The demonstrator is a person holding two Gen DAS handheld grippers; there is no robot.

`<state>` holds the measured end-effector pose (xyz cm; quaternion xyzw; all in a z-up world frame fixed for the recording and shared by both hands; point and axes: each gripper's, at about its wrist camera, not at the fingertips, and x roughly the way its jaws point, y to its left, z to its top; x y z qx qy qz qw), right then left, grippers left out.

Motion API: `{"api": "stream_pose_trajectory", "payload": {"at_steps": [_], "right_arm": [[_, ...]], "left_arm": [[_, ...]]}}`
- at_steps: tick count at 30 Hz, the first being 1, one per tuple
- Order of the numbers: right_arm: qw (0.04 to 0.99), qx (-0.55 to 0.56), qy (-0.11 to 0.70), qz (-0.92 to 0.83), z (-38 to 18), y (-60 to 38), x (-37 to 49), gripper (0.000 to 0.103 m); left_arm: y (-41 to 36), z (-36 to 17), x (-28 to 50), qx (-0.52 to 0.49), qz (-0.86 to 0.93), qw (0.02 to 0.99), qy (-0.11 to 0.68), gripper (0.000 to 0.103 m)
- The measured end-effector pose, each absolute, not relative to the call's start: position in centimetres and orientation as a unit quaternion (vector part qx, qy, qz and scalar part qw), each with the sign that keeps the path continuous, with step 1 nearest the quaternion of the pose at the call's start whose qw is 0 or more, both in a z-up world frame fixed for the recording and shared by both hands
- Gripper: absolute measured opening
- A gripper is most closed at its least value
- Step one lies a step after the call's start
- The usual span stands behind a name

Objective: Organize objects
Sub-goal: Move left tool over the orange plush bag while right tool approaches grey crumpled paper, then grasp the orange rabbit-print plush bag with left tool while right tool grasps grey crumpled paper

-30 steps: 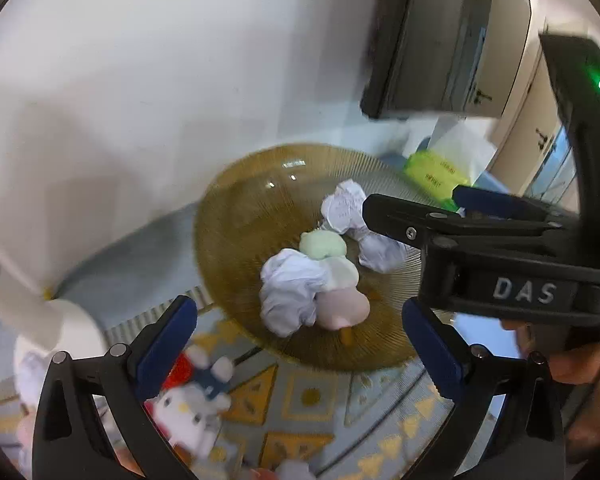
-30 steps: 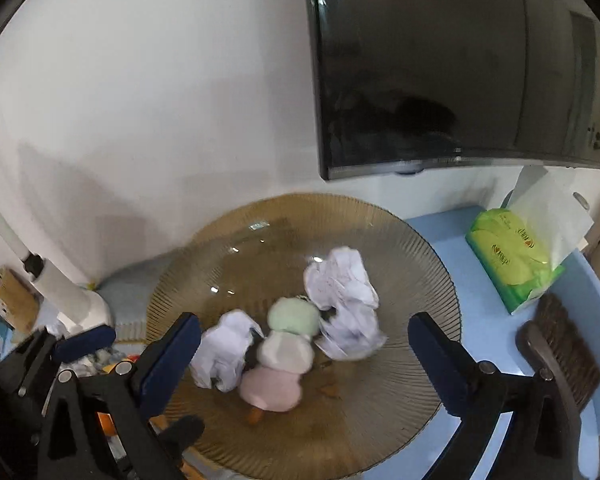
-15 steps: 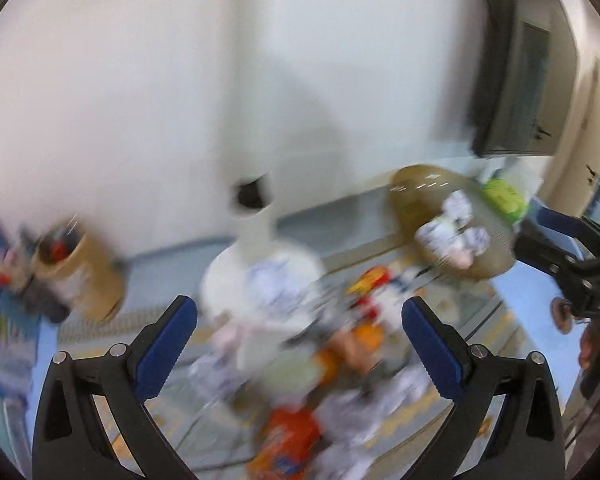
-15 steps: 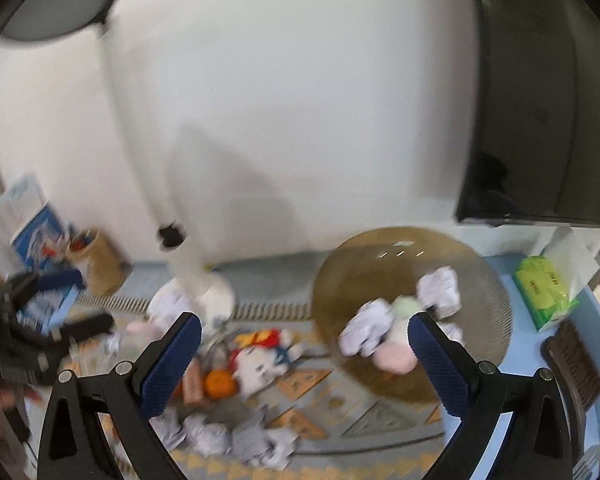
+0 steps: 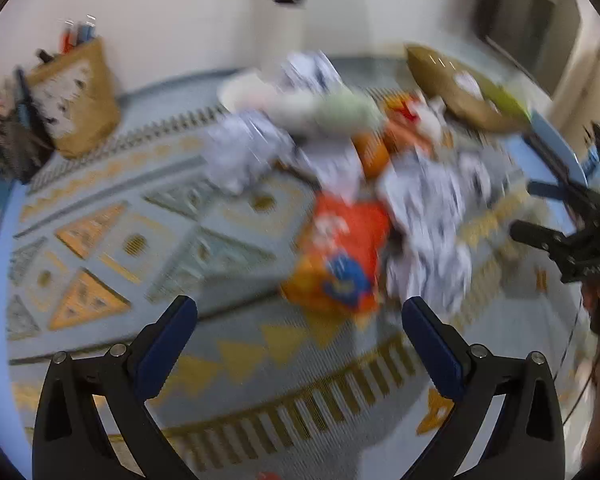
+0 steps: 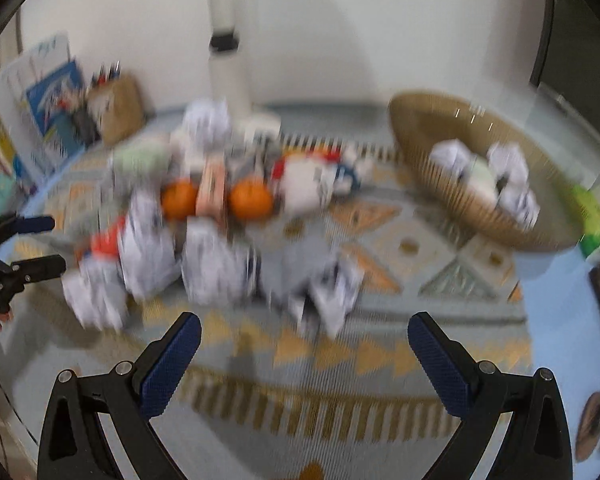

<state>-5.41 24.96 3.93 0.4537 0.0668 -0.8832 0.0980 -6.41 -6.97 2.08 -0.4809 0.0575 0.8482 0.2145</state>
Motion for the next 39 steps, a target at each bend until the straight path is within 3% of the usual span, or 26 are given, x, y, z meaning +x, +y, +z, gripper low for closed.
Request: {"api": "stream_pose_trajectory", "payload": {"at_steps": [5, 12, 39], "right_arm": [[0.096, 0.475, 0.113, -0.867, 0.5, 24.3, -4.5, 0.103], [0.108, 0.466, 0.057, -0.877, 0.1, 25.8, -7.1, 0.103], [0.140, 0.447, 0.068, -0.881, 0.1, 26.3, -10.0, 0.103]], "left_arm": [[-5.7, 0.7, -6.5, -0.480, 0.847, 0.211, 0.086, 0.102], [-5.2, 0.2, -8.8, -0.442, 0.868, 0.204, 0.101, 0.103], [-4.7, 0.3, -9.7, -0.443, 0.867, 0.204, 0.103, 0.103]]}}
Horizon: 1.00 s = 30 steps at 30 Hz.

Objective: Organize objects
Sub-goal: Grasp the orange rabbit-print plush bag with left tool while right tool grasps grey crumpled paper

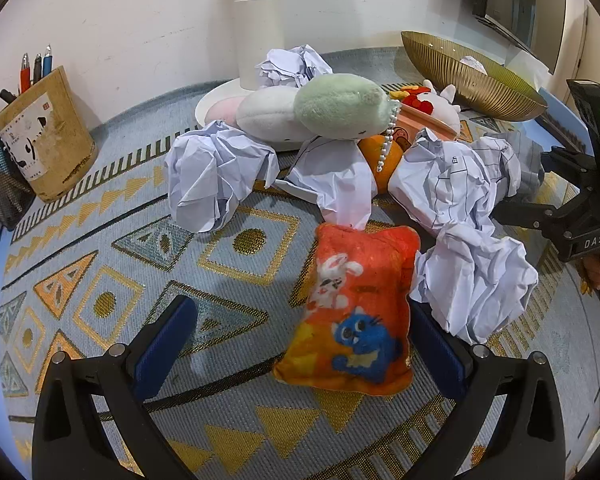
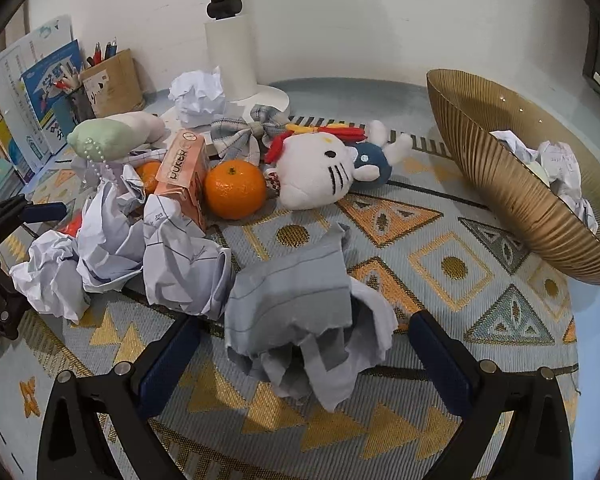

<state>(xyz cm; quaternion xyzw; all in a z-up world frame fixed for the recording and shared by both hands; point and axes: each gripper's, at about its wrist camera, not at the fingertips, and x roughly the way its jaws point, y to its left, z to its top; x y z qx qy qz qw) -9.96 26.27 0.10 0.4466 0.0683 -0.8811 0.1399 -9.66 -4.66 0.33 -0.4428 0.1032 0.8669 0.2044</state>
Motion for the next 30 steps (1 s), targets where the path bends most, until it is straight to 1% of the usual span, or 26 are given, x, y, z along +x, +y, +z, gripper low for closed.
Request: {"api": "stream_pose_trajectory", "payload": {"at_steps": [3, 4, 5, 6, 7, 8, 9, 11, 13, 19, 24, 30], "right_arm": [[0.144, 0.444, 0.063, -0.882, 0.2, 26.5, -9.8, 0.102], [0.143, 0.442, 0.062, -0.883, 0.3, 26.6, -9.8, 0.095], [0.142, 0.440, 0.061, -0.885, 0.4, 26.6, -9.7, 0.080], [0.138, 0.434, 0.064, -0.888, 0.5, 26.5, -9.6, 0.069], [0.133, 0.425, 0.068, -0.893, 0.8, 26.6, -9.2, 0.046], [0.130, 0.418, 0.070, -0.896, 1.0, 26.5, -9.0, 0.031], [0.129, 0.412, 0.074, -0.899, 1.2, 26.4, -8.7, 0.031], [0.134, 0.395, 0.080, -0.905, 1.7, 26.2, -8.1, 0.030], [0.135, 0.375, 0.084, -0.913, 2.2, 26.2, -7.3, 0.030], [0.143, 0.334, 0.044, -0.931, 3.5, 27.6, -6.1, 0.030], [0.139, 0.325, 0.027, -0.935, 3.8, 27.5, -6.0, 0.030], [0.131, 0.325, 0.027, -0.936, 3.8, 27.6, -5.9, 0.030]], "left_arm": [[-4.7, 0.3, -9.7, -0.443, 0.867, 0.204, 0.103, 0.103], [-4.7, 0.3, -9.7, -0.443, 0.867, 0.205, 0.103, 0.103], [-4.7, 0.3, -9.7, -0.443, 0.867, 0.206, 0.101, 0.103], [-4.8, 0.4, -9.6, -0.440, 0.868, 0.207, 0.100, 0.089], [-4.8, 0.7, -9.3, -0.430, 0.871, 0.215, 0.097, 0.074], [-4.7, 1.2, -8.6, -0.415, 0.871, 0.247, 0.090, 0.031], [-4.5, 1.6, -8.0, -0.403, 0.875, 0.252, 0.094, 0.032], [-3.8, 1.7, -7.6, -0.392, 0.885, 0.217, 0.124, 0.032], [-3.7, 1.7, -7.5, -0.389, 0.888, 0.208, 0.129, 0.032], [-6.6, 2.9, -7.6, -0.362, 0.914, 0.171, 0.067, 0.032], [-9.0, 3.0, -8.0, -0.353, 0.922, 0.155, 0.022, 0.032], [-8.5, 2.7, -8.1, -0.349, 0.923, 0.160, 0.021, 0.032]]}}
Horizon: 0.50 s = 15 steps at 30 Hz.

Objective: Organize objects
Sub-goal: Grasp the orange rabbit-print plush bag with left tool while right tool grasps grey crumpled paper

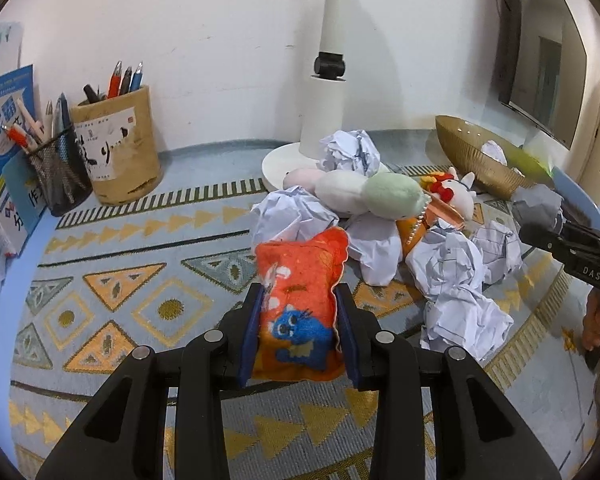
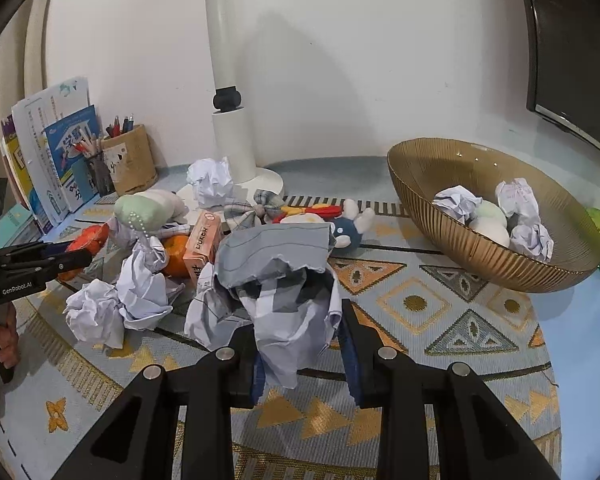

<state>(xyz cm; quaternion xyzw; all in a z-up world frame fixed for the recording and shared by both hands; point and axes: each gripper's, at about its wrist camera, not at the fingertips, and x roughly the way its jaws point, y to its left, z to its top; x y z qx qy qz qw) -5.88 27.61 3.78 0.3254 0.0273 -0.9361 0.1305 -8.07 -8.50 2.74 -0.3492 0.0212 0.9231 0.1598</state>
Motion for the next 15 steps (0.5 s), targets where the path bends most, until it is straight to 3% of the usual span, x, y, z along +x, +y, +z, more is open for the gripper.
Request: {"api": "stream_pose_trajectory", "payload": {"at_steps": [13, 14, 15], "right_arm": [[0.121, 0.320, 0.025, -0.939, 3.9, 27.8, -5.7, 0.030], [0.122, 0.321, 0.025, -0.939, 3.9, 27.8, -5.7, 0.030], [0.122, 0.321, 0.025, -0.939, 3.9, 27.8, -5.7, 0.030]], "left_arm": [[-7.0, 2.4, -8.0, -0.358, 0.915, 0.177, 0.061, 0.027], [-6.7, 2.2, -8.1, -0.364, 0.914, 0.163, 0.070, 0.033], [-6.6, 2.2, -8.1, -0.364, 0.916, 0.154, 0.076, 0.048]]}}
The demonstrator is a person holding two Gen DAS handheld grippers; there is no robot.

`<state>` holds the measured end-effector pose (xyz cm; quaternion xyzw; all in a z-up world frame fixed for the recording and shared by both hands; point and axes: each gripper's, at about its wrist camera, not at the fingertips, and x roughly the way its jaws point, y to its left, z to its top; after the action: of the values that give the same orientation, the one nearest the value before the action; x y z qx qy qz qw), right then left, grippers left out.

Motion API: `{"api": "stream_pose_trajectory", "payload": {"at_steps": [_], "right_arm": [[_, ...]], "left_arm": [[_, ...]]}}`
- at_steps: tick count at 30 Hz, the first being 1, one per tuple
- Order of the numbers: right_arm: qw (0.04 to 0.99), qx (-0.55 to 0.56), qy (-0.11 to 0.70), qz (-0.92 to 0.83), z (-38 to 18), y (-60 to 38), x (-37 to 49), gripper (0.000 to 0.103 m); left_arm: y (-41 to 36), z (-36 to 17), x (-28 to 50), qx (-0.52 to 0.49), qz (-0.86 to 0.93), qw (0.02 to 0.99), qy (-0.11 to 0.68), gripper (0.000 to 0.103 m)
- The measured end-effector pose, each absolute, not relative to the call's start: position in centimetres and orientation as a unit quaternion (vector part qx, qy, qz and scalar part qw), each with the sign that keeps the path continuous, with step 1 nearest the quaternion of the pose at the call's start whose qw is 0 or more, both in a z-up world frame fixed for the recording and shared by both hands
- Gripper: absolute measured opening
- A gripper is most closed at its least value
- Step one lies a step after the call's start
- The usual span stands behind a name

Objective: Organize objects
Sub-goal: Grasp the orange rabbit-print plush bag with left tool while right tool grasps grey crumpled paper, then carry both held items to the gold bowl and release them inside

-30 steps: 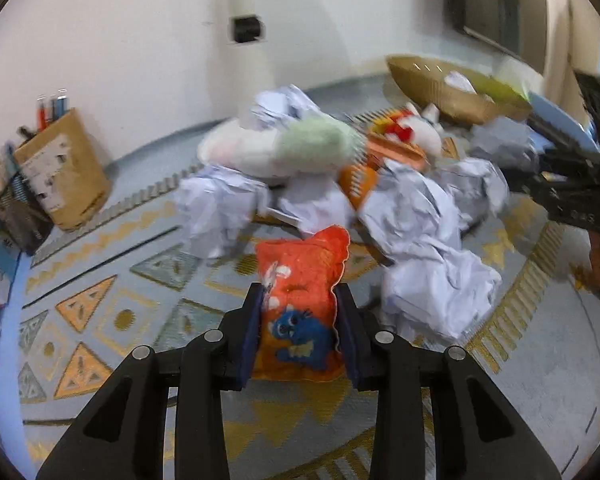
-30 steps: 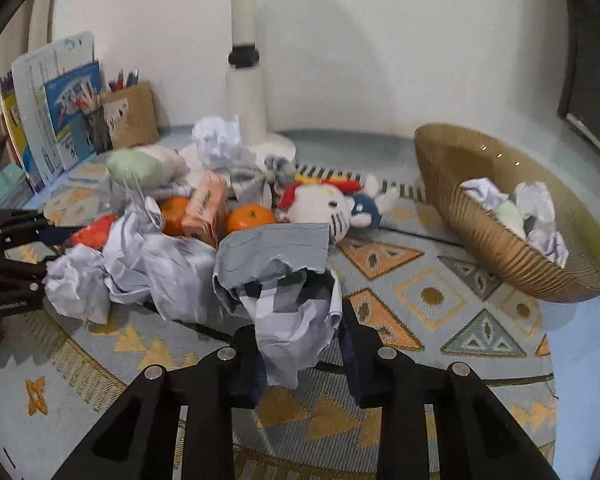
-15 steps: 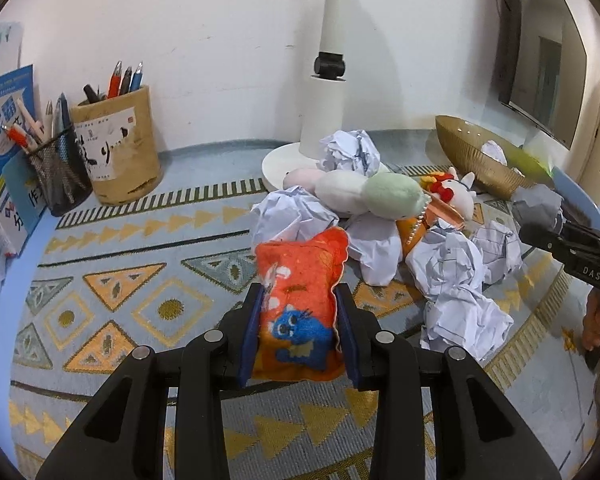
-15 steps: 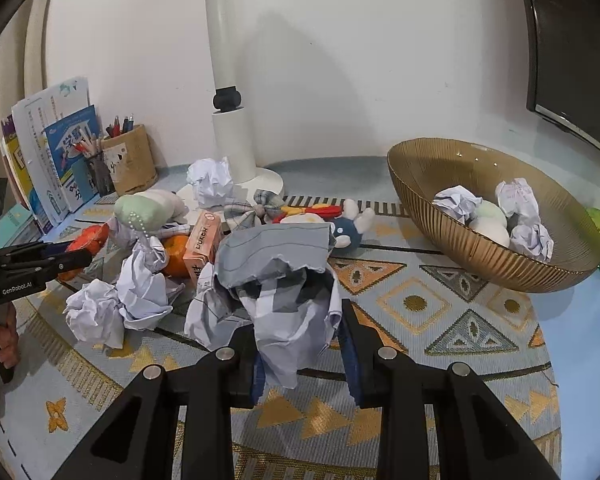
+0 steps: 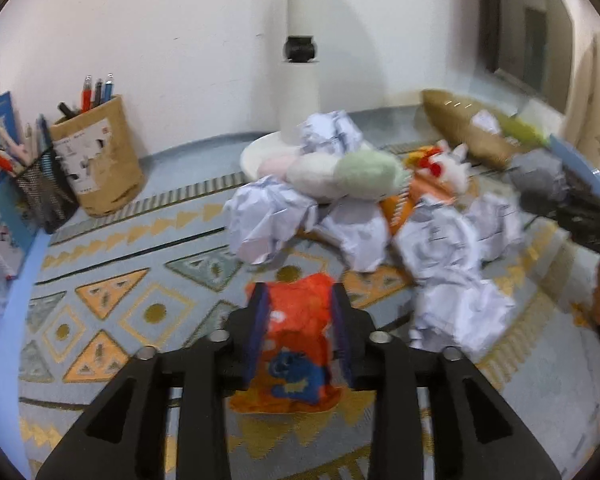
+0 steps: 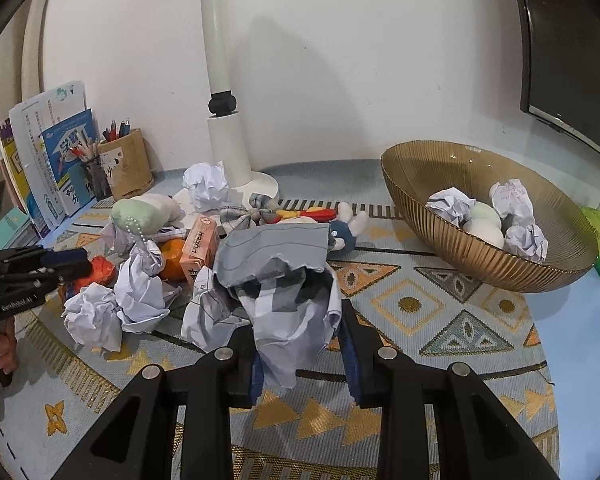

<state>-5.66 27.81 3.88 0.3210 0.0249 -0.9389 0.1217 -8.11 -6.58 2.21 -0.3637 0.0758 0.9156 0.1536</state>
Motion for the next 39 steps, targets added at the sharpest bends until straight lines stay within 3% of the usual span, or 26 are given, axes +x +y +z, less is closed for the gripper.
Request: {"api": "stream_pose_trajectory", "payload": {"at_steps": [1, 2, 3, 4, 7, 9, 14, 18, 34, 39], "right_arm": [[0.123, 0.321, 0.025, -0.939, 3.9, 27.8, -5.7, 0.030], [0.123, 0.320, 0.025, -0.939, 3.9, 27.8, -5.6, 0.030], [0.122, 0.319, 0.026, -0.939, 3.9, 27.8, -5.6, 0.030], [0.122, 0.319, 0.027, -0.940, 3.9, 27.7, -5.5, 0.030], [0.122, 0.321, 0.029, -0.939, 3.9, 27.7, -5.6, 0.030], [0.123, 0.324, 0.030, -0.938, 3.8, 27.7, -5.7, 0.030], [0.120, 0.331, 0.036, -0.935, 3.6, 27.6, -6.0, 0.031], [0.120, 0.328, 0.034, -0.936, 3.6, 27.7, -5.8, 0.031], [0.119, 0.329, 0.032, -0.936, 3.5, 27.8, -5.9, 0.031], [0.155, 0.359, -0.040, -0.920, 4.3, 29.5, -7.5, 0.031]], "left_arm": [[-6.5, 2.3, -8.0, -0.360, 0.917, 0.151, 0.078, 0.057], [-6.5, 2.4, -7.8, -0.356, 0.919, 0.150, 0.080, 0.085], [-6.4, 2.4, -7.7, -0.354, 0.919, 0.152, 0.083, 0.101], [-6.2, 2.5, -7.6, -0.353, 0.919, 0.153, 0.087, 0.103], [-5.4, 1.9, -8.0, -0.370, 0.909, 0.164, 0.102, 0.096], [-5.6, 1.0, -9.2, -0.406, 0.897, 0.151, 0.094, 0.037], [-8.3, 1.2, -9.9, -0.412, 0.897, 0.161, 0.013, 0.031], [-8.9, 2.8, -8.0, -0.354, 0.923, 0.150, 0.007, 0.031], [-10.0, 2.9, -8.7, -0.359, 0.923, 0.136, -0.022, 0.031], [-8.1, 7.9, -10.6, -0.335, 0.932, 0.139, -0.013, 0.031]]}}
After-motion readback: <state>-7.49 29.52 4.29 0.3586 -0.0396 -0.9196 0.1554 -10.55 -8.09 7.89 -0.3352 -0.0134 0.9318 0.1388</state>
